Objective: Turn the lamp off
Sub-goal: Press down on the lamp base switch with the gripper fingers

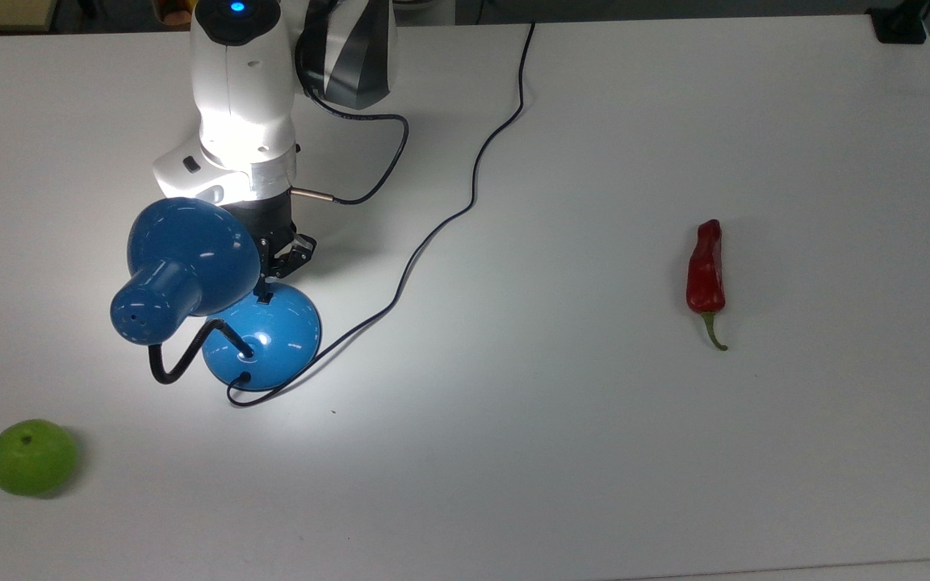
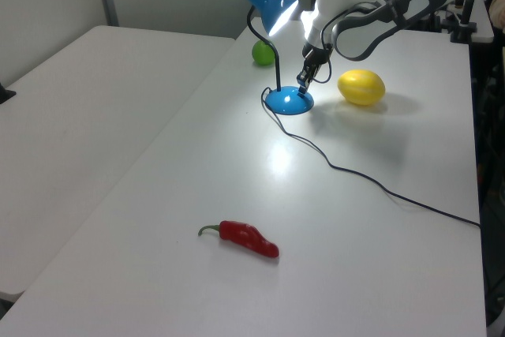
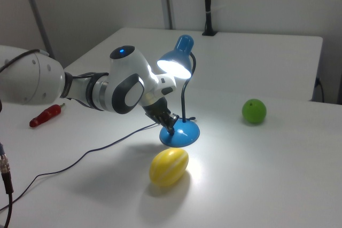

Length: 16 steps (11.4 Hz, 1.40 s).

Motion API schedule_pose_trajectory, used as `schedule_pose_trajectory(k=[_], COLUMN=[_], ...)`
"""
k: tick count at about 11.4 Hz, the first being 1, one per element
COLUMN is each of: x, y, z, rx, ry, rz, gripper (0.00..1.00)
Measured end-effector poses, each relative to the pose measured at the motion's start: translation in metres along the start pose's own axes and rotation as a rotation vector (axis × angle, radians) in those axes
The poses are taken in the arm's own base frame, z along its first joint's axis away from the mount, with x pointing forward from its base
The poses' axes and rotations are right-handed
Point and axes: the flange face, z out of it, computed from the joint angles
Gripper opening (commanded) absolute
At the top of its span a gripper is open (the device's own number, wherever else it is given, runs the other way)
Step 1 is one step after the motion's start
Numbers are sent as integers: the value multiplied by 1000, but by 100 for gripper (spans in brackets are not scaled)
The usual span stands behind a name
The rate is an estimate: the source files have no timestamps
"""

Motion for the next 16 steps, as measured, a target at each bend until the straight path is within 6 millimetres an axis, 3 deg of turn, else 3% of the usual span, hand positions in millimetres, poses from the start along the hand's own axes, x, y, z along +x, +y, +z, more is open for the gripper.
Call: schedule_pose_trajectory(k=[16], x=[-7], y=[-1], z=[10], rx=[-2], ry=[-53], rz=[-2], gripper=[0])
